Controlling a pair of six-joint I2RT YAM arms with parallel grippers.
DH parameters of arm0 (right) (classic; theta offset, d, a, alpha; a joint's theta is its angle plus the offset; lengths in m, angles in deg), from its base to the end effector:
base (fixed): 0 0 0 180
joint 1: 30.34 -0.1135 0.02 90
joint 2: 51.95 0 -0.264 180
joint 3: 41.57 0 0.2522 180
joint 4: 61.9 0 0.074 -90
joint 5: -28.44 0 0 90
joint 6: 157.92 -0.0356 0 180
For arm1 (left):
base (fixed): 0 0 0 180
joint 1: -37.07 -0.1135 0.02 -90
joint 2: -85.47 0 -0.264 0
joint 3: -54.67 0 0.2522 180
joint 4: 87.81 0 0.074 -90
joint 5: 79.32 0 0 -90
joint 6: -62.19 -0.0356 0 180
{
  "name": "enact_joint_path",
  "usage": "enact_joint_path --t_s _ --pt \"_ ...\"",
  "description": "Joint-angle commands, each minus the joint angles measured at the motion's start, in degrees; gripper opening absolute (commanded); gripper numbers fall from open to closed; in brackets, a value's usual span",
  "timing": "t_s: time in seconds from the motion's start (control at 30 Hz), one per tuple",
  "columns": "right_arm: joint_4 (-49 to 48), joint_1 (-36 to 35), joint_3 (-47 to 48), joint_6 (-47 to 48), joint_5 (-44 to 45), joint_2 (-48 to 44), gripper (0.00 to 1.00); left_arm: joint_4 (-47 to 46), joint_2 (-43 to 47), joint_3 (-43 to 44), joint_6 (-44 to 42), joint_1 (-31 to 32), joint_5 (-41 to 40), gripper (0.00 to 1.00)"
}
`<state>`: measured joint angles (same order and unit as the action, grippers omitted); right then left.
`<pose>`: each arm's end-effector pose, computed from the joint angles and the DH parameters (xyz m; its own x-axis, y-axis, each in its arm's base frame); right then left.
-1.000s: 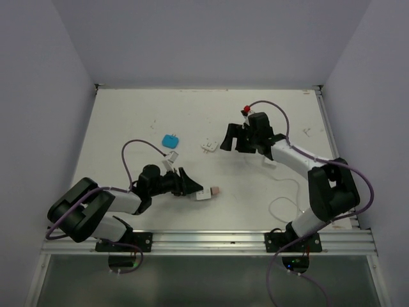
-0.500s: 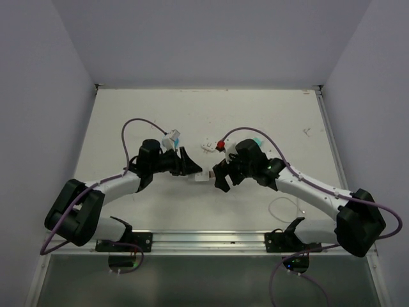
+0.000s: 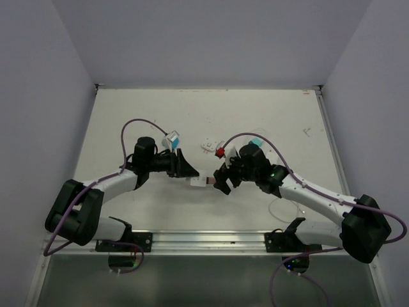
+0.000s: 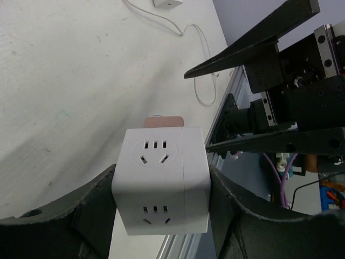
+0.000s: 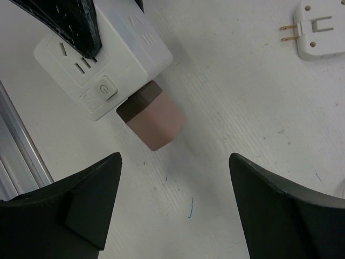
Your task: Pull the plug off the socket
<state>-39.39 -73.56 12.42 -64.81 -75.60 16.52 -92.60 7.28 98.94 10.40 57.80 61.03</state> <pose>0.1792 0.1802 0.2307 -0.3941 -0.4426 -0.8055 -0.8282 0.5511 0.1024 0.2332 -0.1176 0.1841 -0.8865 -0.0865 -0.4545 0.3901 0.3884 -0.8348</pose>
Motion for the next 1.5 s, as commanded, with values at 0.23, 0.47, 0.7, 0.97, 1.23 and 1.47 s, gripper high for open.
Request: enact_joint_path --t_s 0.23,0.47,0.7,0.97,1.23,1.47 --pt "-6.38 -0.28 -0.85 3.56 -12.49 -2.73 0.85 -11.77 -0.38 -1.67 7.3 -0.6 9.15 0.0" --pt "-6.99 -0.46 -1.03 4.71 -13.38 -0.97 0.84 -15.03 -1.0 -1.76 11.26 -0.6 9.68 0.0" --pt "-8.31 -1.34 -0.33 5.41 -12.85 1.75 0.79 -17.66 -1.52 -2.81 13.81 -0.52 10.21 0.0" --pt "-8.4 -2.48 0.64 6.55 -11.71 3.87 0.62 -18.98 -3.46 -3.25 16.01 -0.6 11.0 0.0" --pt "-9.71 -2.74 0.2 6.73 -11.45 3.69 0.15 -15.91 -4.69 -2.47 15.14 -0.6 10.12 0.17" --pt "-11.03 -2.83 -1.47 5.77 -10.48 2.99 0.0 -10.46 -4.78 -1.06 11.44 -0.6 6.62 0.56"
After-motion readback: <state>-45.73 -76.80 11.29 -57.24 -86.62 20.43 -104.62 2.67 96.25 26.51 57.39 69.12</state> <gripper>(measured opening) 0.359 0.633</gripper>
